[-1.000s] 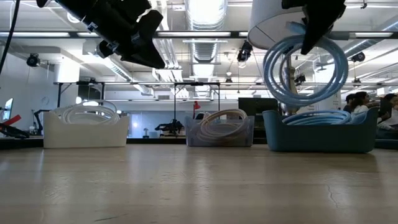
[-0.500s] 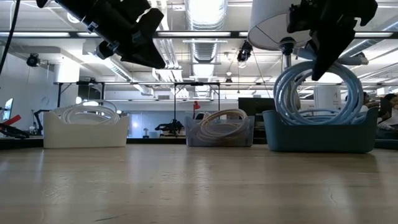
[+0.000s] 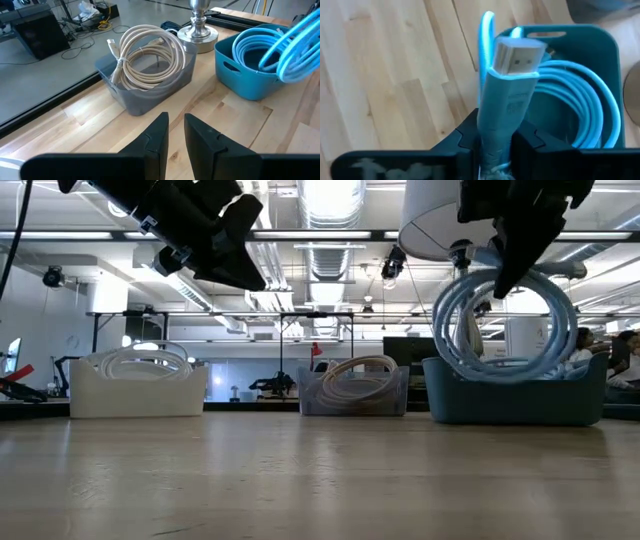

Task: Pick & Place USB Port
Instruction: Put the blue charger cable into the blue bin

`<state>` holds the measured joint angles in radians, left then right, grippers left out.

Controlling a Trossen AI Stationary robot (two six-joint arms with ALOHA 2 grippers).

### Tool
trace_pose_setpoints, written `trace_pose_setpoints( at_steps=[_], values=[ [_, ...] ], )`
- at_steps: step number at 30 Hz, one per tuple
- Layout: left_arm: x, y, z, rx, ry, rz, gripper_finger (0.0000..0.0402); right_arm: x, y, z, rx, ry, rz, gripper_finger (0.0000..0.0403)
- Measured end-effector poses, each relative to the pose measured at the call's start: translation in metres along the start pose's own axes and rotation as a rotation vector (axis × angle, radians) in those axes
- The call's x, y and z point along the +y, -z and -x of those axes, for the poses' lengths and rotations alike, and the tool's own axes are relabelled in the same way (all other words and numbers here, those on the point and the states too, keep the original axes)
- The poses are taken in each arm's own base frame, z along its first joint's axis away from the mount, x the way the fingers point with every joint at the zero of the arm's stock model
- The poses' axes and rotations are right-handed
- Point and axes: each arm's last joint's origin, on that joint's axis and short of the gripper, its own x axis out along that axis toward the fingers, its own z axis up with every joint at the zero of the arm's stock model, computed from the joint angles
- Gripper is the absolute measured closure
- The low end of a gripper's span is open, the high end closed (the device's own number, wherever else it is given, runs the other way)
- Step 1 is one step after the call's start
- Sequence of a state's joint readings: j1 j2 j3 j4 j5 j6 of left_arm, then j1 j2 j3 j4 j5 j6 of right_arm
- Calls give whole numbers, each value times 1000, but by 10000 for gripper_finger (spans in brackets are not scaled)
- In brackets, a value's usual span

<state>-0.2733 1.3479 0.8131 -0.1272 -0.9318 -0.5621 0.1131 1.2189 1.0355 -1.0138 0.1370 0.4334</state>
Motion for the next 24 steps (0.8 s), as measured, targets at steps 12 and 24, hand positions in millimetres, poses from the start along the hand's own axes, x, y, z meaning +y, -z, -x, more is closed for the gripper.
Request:
trace_pose_setpoints(
  at_steps=[12,24],
  values=[
    [0,0,0,0,0,10,337,-19,15,-5,5,433,14,289],
    [0,0,0,0,0,15,337,-21,14,-9,39,408,7,286]
  ],
)
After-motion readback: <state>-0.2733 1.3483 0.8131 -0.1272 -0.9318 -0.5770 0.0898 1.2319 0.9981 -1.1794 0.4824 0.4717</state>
